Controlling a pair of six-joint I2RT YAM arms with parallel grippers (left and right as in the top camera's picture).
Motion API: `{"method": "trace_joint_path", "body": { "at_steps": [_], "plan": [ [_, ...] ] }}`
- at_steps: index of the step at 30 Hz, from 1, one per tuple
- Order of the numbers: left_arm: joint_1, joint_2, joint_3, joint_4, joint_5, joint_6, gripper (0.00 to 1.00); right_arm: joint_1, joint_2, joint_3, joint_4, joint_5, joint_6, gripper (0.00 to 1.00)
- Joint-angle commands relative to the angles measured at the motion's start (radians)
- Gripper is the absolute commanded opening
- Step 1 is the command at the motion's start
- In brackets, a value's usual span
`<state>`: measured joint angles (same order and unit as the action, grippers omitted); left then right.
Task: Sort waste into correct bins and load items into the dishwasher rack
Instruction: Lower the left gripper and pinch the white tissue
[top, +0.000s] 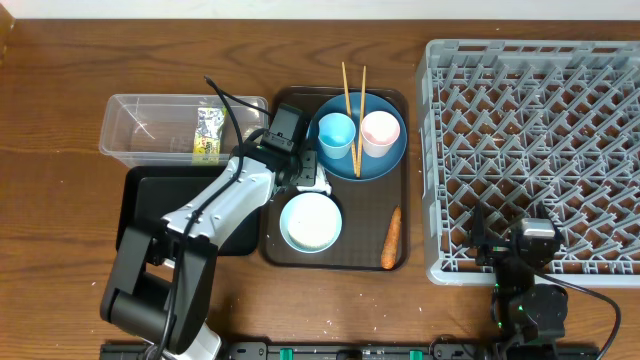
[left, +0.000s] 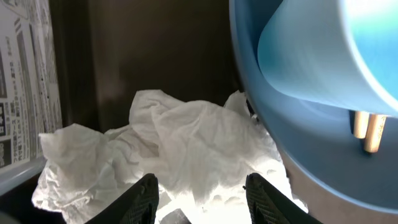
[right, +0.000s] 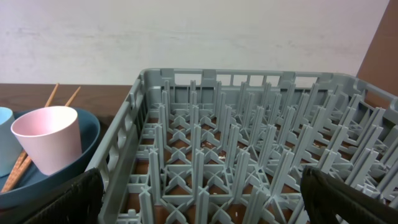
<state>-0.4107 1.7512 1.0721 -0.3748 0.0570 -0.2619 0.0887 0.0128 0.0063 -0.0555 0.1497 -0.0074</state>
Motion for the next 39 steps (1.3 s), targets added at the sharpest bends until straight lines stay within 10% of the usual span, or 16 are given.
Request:
{"method": "trace_joint_path", "body": {
  "at_steps": [1, 39],
  "plan": [
    [-0.001, 0.029, -0.003, 0.012, 0.003, 0.002, 0.48, -0.011, -0.001, -0.001, -0.003, 0.003, 0.006, 0.99],
    [-0.001, 0.047, -0.01, 0.019, 0.003, 0.002, 0.56, -0.011, -0.001, -0.001, -0.003, 0.003, 0.006, 0.99]
  ]
}}
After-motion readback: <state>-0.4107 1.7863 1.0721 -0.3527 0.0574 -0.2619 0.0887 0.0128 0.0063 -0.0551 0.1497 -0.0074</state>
